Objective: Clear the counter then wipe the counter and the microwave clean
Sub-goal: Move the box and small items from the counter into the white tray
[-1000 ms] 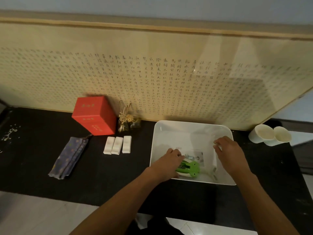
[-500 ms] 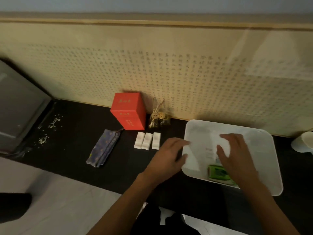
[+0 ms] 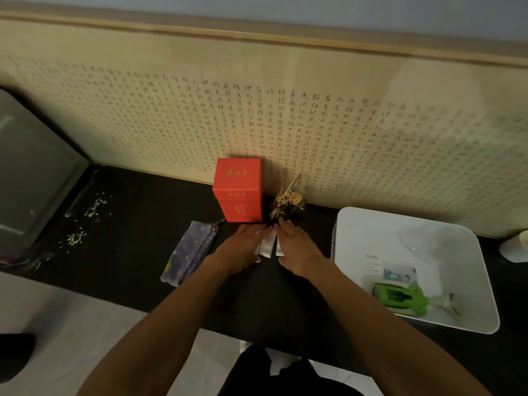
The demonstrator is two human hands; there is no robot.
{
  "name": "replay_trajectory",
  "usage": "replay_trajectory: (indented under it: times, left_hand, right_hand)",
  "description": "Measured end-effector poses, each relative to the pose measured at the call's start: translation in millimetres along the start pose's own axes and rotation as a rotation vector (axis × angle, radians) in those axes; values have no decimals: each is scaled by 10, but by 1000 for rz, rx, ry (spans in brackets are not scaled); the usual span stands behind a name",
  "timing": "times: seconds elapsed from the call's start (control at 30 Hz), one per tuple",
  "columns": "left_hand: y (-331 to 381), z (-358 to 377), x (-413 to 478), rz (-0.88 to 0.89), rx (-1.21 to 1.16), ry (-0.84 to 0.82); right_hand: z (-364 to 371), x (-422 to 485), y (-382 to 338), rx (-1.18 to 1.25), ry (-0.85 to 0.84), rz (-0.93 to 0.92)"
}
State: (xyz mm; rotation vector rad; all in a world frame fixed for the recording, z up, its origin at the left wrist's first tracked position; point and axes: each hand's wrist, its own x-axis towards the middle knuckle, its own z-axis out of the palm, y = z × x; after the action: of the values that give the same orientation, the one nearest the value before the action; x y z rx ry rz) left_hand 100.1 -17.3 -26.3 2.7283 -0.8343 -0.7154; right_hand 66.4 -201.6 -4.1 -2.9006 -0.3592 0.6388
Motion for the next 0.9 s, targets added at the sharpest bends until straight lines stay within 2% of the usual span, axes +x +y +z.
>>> replay_trajectory:
  times: [0.17,0.37,0.63,0.73,0.9]
  left_hand:
    - [-91,2,49,85,65,2]
    - [58,40,80,51,-33,26]
    - [53,87,-89,44,-44,61]
    - [56,52,-214,27,-121,122]
    - [427,-241,-326,89,-256,334]
  right_hand:
    - [76,20,11,85,28,30]
    - [178,-43,-13,153,56,76]
    - [149,-181,-31,164,-6,63]
    - [-40,-372,-54,243,89,11]
    - [-376,-950,303,346,389,33]
